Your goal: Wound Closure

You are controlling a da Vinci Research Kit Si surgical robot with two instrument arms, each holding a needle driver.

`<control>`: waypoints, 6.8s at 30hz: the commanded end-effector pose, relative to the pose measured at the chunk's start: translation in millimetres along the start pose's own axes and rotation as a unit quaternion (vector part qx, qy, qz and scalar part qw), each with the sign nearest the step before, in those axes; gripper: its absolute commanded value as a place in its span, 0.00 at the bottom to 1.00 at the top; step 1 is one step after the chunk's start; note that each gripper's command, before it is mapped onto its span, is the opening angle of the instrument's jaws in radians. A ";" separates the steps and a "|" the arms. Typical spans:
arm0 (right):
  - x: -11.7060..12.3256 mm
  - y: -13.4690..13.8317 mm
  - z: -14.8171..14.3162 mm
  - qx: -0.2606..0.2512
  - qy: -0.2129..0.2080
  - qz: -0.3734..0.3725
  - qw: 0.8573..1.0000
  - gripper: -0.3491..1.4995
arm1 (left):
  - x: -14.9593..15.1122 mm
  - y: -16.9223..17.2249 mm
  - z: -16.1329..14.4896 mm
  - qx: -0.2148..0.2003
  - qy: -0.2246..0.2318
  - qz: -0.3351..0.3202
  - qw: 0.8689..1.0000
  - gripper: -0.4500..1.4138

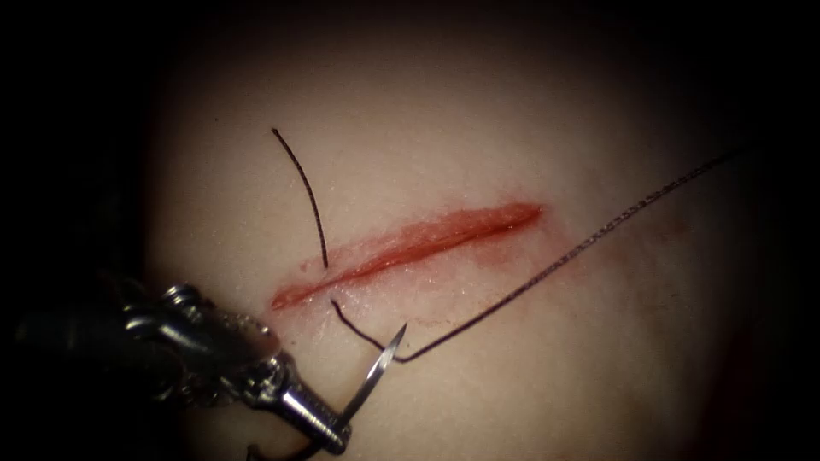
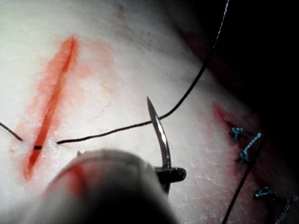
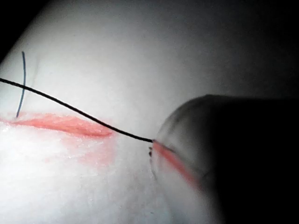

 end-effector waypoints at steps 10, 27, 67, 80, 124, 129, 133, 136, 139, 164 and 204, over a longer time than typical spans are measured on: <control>5.4 -2.5 7.8 0.036 0.135 0.006 0.990 0.60 | -1.6 1.0 3.1 -0.023 -0.052 0.014 0.998 0.00; 3.3 -2.8 9.0 0.026 0.134 -0.004 0.991 0.63 | 2.6 4.1 -9.0 0.090 0.096 0.014 0.991 0.00; 2.6 -3.0 8.2 0.029 0.134 -0.001 0.991 0.69 | 3.9 -0.6 4.0 0.256 -0.120 0.072 0.956 0.00; 2.8 -3.1 8.2 0.028 0.134 0.003 0.991 0.71 | 8.2 -4.7 3.6 0.444 -0.105 0.129 0.881 0.83; 2.5 -3.8 7.9 0.020 0.133 0.024 0.991 0.80 | 20.4 23.1 -10.9 0.361 0.151 0.215 0.895 0.68; 2.7 -3.9 8.0 0.019 0.133 0.025 0.991 0.81 | 21.6 20.0 -10.2 0.347 0.158 0.194 0.904 0.58; 3.1 -4.3 8.2 0.018 0.133 0.026 0.991 0.85 | 21.6 17.2 -8.7 0.324 0.150 0.170 0.918 0.53; 3.3 -4.7 8.2 0.017 0.133 0.027 0.991 0.85 | 20.9 15.4 -7.3 0.319 0.121 0.172 0.924 0.48; 3.5 -4.9 8.3 0.017 0.133 0.028 0.991 0.84 | 20.5 14.0 -6.3 0.320 0.106 0.161 0.928 0.44; 3.7 -5.1 8.6 0.015 0.133 0.028 0.991 0.86 | 25.3 14.9 -6.8 0.405 0.098 0.222 0.882 0.41; 3.8 -5.5 8.6 0.014 0.133 0.029 0.991 0.85 | 23.1 14.6 -8.6 0.302 0.062 0.110 0.945 0.57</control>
